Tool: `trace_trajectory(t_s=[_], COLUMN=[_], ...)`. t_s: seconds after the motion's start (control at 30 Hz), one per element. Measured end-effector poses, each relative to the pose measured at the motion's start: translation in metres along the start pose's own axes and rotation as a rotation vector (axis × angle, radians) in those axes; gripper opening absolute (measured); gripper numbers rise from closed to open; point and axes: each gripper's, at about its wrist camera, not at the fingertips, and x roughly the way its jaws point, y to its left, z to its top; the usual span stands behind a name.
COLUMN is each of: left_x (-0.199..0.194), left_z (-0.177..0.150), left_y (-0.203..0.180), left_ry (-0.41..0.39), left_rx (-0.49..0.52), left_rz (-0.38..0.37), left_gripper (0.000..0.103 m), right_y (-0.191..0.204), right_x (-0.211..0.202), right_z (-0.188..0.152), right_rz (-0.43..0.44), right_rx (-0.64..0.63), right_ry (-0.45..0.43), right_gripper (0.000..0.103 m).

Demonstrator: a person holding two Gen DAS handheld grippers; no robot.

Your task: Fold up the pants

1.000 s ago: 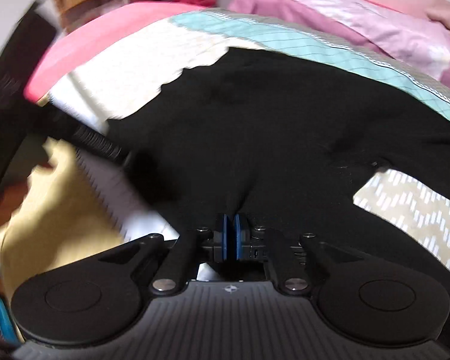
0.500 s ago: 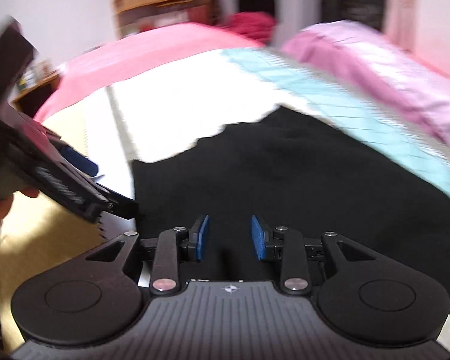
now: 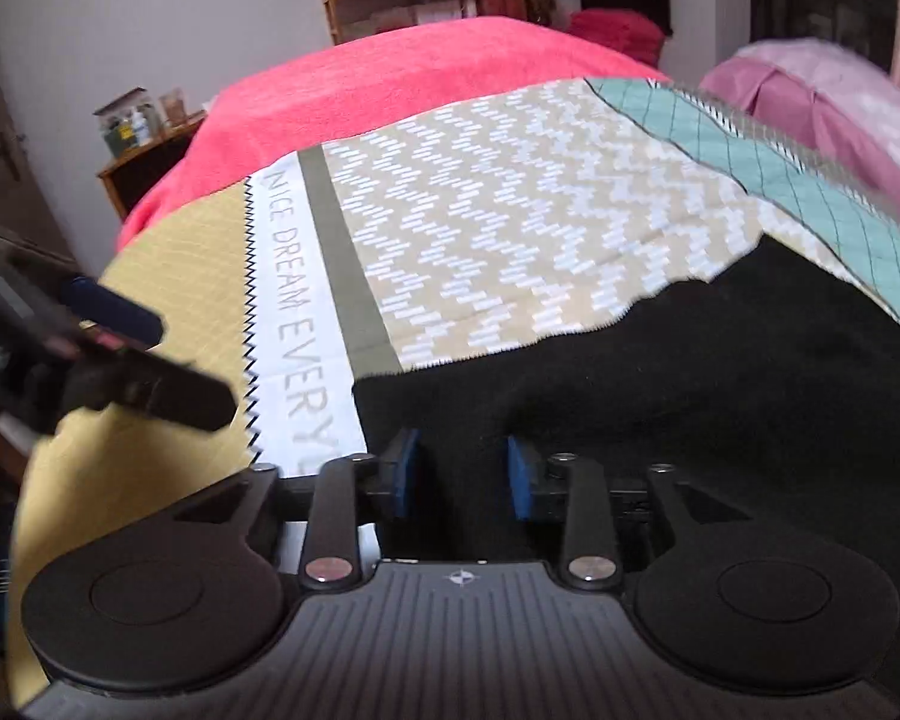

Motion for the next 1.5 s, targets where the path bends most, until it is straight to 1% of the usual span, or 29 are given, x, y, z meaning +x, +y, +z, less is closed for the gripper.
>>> trace_trajectory(t_s=[0.03, 0.1, 0.17, 0.23, 0.3, 0.37, 0.43, 0.47, 0.5, 0.53, 0.6, 0.63, 0.67, 0.73, 0.77, 0.8, 0.83, 0.87, 0.9, 1.0, 1.07, 1.17, 1.27, 1.3, 1.37, 1.4, 1.43, 1.47, 1.5], left_x=[0.001, 0.004, 0.012, 0.02, 0.027, 0.037, 0.054, 0.063, 0.067, 0.066, 0.067, 0.066, 0.066, 0.062, 0.058, 0.054, 0.049, 0.043, 0.037, 0.029, 0.036, 0.06, 0.099, 0.113, 0.142, 0.15, 0.15, 0.15, 0.151], left_z=[0.002, 0.006, 0.011, 0.015, 0.016, 0.014, 0.009, 0.006, 0.001, -0.003, -0.007, -0.006, -0.005, 0.002, 0.006, 0.01, 0.013, 0.016, 0.02, 0.035, 0.049, 0.069, 0.086, 0.087, 0.087, 0.086, 0.081, 0.077, 0.071], left_y=[-0.003, -0.011, -0.021, -0.035, -0.051, -0.067, -0.078, -0.082, -0.086, -0.091, -0.096, -0.095, -0.093, -0.087, -0.085, -0.084, -0.084, -0.087, -0.093, -0.119, -0.141, -0.177, -0.207, -0.213, -0.221, -0.223, -0.227, -0.231, -0.236], left_ry=[-0.009, -0.026, -0.028, -0.025, -0.024, -0.017, 0.042, 0.084, 0.079, 0.056, 0.063, 0.064, 0.072, 0.089, 0.094, 0.095, 0.085, 0.064, 0.036, -0.036, -0.055, -0.083, -0.037, -0.017, 0.035, 0.036, 0.008, 0.003, -0.002], left_rx=[0.012, 0.034, 0.044, 0.053, 0.087, 0.141, 0.192, 0.216, 0.256, 0.303, 0.351, 0.348, 0.34, 0.303, 0.282, 0.267, 0.258, 0.263, 0.282, 0.349, 0.382, 0.396, 0.37, 0.366, 0.369, 0.389, 0.427, 0.463, 0.5], left_rz=[-0.002, -0.006, -0.034, -0.069, -0.097, -0.108, -0.096, -0.099, -0.079, -0.05, -0.029, -0.035, -0.045, -0.066, -0.081, -0.098, -0.106, -0.108, -0.11, -0.137, -0.177, -0.216, -0.227, -0.221, -0.157, -0.144, -0.144, -0.12, -0.095], left_gripper=[0.103, 0.103, 0.103, 0.103, 0.103, 0.103, 0.103, 0.103, 0.103, 0.103, 0.103, 0.103, 0.103, 0.103, 0.103, 0.103, 0.103, 0.103, 0.103, 0.103, 0.103, 0.103, 0.103, 0.103, 0.103, 0.103, 0.103, 0.103, 0.103], right_y=[-0.012, -0.036, -0.054, -0.074, -0.092, -0.104, -0.11, -0.106, -0.102, -0.099, -0.097, -0.098, -0.099, -0.104, -0.111, -0.118, -0.128, -0.136, -0.137, -0.143, -0.15, -0.165, -0.189, -0.2, -0.225, -0.239, -0.251, -0.256, -0.255], right_x=[-0.013, -0.043, -0.063, -0.067, -0.047, -0.014, 0.027, 0.036, 0.039, 0.038, 0.027, 0.016, 0.001, -0.029, -0.038, -0.039, -0.028, -0.02, -0.026, -0.069, -0.106, -0.158, -0.206, -0.216, -0.232, -0.241, -0.251, -0.268, -0.289], right_z=[0.0, -0.003, 0.007, 0.022, 0.036, 0.042, 0.044, 0.041, 0.04, 0.038, 0.037, 0.035, 0.031, 0.021, 0.018, 0.013, 0.009, 0.003, -0.001, -0.01, -0.023, -0.053, -0.097, -0.112, -0.148, -0.168, -0.186, -0.203, -0.217], right_rz=[0.034, 0.057, -0.008, -0.104, -0.206, -0.237, -0.262, -0.277, -0.288, -0.298, -0.293, -0.266, -0.248, -0.253, -0.259, -0.267, -0.283, -0.313, -0.313, -0.298, -0.342, -0.461, -0.593, -0.636, -0.702, -0.731, -0.766, -0.759, -0.729], right_rx=[0.031, 0.072, 0.084, 0.072, 0.072, 0.084, 0.105, 0.102, 0.091, 0.09, 0.108, 0.125, 0.15, 0.212, 0.244, 0.267, 0.287, 0.305, 0.3, 0.386, 0.448, 0.52, 0.609, 0.649, 0.72, 0.785, 0.872, 0.933, 0.97], right_ry=[0.007, -0.031, -0.077, -0.109, -0.094, -0.02, 0.018, -0.022, -0.071, -0.078, -0.058, -0.049, -0.07, -0.129, -0.134, -0.105, -0.035, 0.023, -0.014, -0.136, -0.194, -0.245, -0.271, -0.262, -0.253, -0.225, -0.197, -0.246, -0.324], right_gripper=[0.052, 0.055, 0.057, 0.056, 0.05, 0.035, 0.035, 0.039, 0.041, 0.042, 0.045, 0.05, 0.06, 0.074, 0.078, 0.08, 0.08, 0.071, 0.07, 0.082, 0.083, 0.083, 0.083, 0.083, 0.083, 0.083, 0.075, 0.067, 0.074])
